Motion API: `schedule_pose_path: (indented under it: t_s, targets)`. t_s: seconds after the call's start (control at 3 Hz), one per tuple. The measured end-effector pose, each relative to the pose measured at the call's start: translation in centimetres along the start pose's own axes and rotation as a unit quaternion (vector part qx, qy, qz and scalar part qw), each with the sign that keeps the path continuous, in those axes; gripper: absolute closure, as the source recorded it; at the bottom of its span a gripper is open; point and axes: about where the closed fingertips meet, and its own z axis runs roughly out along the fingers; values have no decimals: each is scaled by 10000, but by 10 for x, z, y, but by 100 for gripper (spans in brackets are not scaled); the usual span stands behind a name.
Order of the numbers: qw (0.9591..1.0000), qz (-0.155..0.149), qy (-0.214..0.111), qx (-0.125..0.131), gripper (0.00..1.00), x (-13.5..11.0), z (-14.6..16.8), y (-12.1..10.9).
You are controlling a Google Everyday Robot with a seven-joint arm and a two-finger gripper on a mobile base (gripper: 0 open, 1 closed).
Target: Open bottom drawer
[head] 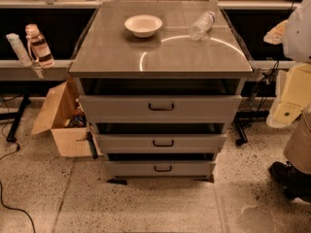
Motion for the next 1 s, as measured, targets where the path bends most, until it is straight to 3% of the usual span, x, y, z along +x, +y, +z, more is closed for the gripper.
schedule_pose_path:
  t_s: [0.67, 1.0]
  targets:
    - [9998, 82, -125, 131, 0, 4, -4, 10]
    - [9994, 222, -192, 173, 0, 12, 13, 23]
